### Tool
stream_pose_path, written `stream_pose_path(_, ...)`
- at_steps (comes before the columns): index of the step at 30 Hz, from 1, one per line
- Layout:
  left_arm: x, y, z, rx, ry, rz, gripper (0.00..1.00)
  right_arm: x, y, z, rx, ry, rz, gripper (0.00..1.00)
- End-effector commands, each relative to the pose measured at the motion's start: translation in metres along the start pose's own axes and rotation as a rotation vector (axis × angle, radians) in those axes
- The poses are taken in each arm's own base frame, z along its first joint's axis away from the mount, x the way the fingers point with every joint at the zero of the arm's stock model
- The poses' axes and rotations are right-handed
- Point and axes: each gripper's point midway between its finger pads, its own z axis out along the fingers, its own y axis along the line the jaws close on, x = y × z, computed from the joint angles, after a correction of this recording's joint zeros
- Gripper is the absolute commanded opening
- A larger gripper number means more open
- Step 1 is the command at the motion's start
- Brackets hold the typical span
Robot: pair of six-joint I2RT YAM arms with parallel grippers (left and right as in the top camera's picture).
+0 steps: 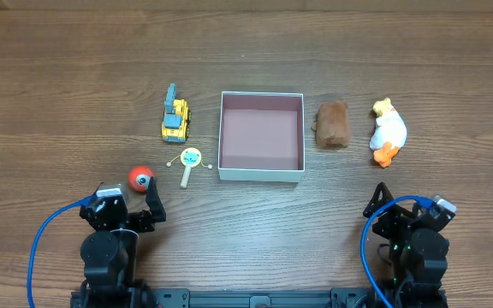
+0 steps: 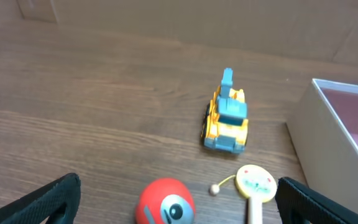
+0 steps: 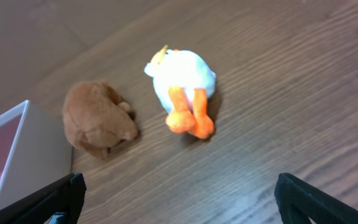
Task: Pack container
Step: 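Raise both arms from rest toward the toys beside the box, then grasp the brown plush with the right gripper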
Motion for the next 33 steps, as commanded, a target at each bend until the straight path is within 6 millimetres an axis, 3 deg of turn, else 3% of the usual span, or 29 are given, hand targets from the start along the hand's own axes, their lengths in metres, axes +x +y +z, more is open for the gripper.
stream_pose_path(1, -0.019, -0.003, -0.004, 0.015, -0.066, -0.096, 1.0, -0.003, 0.023, -0.001, -0.13, -0.003, 0.002, 1.0)
stream_pose_path(5, -0.042, -0.005, -0.013, 0.025, -0.112, -0.113, 1.0, -0.017, 0.047, -0.013, -0.24, -0.021, -0.063, 1.0)
stream_pose_path(11, -0.067, -0.009, -0.016, 0.02, -0.09, -0.112, 1.0, -0.047, 0.065, -0.03, -0.252, -0.008, -0.128, 1.0)
stream_pose_path(19, -0.088, -0.019, 0.016, 0.007, 0.166, -0.105, 1.0, -0.106, 0.099, -0.026, -0.217, 0.095, -0.13, 1.0)
stream_pose_path(27, -0.1, -0.042, 0.065, 0.072, 0.492, -0.077, 1.0, -0.153, 0.136, 0.0, -0.16, 0.337, -0.155, 1.0)
stream_pose_path(30, -0.094, -0.044, 0.08, 0.067, 0.592, -0.085, 1.0, -0.153, 0.148, 0.021, -0.152, 0.446, -0.217, 1.0)
stream_pose_path(33, -0.079, -0.043, 0.096, 0.053, 0.666, -0.089, 1.0, -0.139, 0.158, 0.052, -0.15, 0.543, -0.277, 1.0)
